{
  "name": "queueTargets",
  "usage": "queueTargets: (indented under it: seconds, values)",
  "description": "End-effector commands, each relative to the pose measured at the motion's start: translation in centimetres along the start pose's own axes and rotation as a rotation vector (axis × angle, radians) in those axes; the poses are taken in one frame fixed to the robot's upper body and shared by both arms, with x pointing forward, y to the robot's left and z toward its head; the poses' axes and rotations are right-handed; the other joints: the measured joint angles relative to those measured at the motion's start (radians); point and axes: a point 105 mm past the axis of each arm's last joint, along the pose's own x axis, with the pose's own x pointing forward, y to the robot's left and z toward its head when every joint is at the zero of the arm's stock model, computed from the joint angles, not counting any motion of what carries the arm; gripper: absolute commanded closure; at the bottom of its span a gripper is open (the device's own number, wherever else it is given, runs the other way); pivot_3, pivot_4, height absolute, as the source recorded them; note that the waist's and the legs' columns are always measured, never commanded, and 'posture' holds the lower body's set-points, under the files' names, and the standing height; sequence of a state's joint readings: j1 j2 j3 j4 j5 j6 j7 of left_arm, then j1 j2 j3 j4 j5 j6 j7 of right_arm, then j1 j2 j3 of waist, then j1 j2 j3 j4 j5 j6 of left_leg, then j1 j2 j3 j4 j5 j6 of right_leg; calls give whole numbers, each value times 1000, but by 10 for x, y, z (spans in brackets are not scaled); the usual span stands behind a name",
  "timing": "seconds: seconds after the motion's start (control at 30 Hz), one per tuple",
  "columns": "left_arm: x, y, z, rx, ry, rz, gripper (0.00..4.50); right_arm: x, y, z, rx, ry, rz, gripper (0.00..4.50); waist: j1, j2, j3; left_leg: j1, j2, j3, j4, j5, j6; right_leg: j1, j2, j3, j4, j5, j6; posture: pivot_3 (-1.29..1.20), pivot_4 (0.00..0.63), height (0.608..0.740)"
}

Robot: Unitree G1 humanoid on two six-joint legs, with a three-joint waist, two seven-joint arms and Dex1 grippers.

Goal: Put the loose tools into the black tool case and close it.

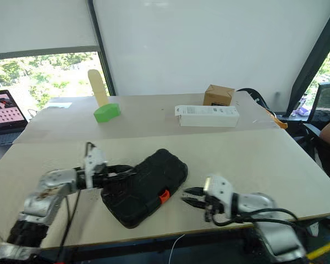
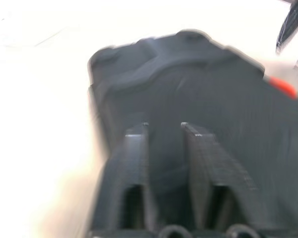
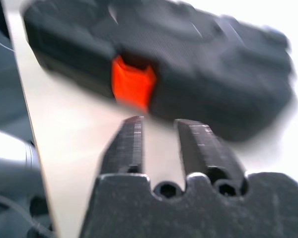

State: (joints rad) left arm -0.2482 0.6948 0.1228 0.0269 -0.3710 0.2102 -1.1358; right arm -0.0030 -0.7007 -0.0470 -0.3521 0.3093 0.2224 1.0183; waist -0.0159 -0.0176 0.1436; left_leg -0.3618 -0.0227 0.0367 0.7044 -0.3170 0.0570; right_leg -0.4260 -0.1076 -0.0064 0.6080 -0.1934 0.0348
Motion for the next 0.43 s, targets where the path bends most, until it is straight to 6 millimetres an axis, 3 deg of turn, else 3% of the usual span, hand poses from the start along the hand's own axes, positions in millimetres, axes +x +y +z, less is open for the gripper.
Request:
queueTargets:
  seconds: [0.03,0.13,0.17,0.2,0.3,0.43]
  values:
    - [-53,8,-19,69,113,120,1459,-34,-10,9,-116,-60,-56,1578,1,0,0,0,0,0,-1,0,0,0,-1,-1,-1,0,0,0,150,740]
    - [-76,-2,-35,110,187,152,359,-51,-11,8,-178,-135,-50,573,4,1,1,5,-1,2,-8,-1,0,3,-1,-1,-5,-1,-1,0,150,740]
    - [-84,-6,-40,113,204,159,41,-56,-13,3,-127,-111,-39,269,5,0,2,6,-1,2,-9,-1,0,4,-2,-2,-6,-1,0,0,150,740]
    - [-90,-8,-43,119,211,175,0,-61,-15,1,-104,-107,-36,80,9,-2,3,6,-1,2,-8,-1,0,4,-2,-3,-6,-1,-1,0,150,740]
    - [-102,-10,-47,125,207,229,0,-68,-22,-5,-105,-90,-38,80,25,-4,4,5,0,1,-8,-1,-1,4,-5,-5,-6,-1,-1,0,150,740]
    - [-105,-14,-49,127,200,252,0,-64,-25,-6,-144,-81,-7,80,29,-4,4,5,1,1,-8,-1,-1,4,-7,-5,-6,-1,-1,0,150,740]
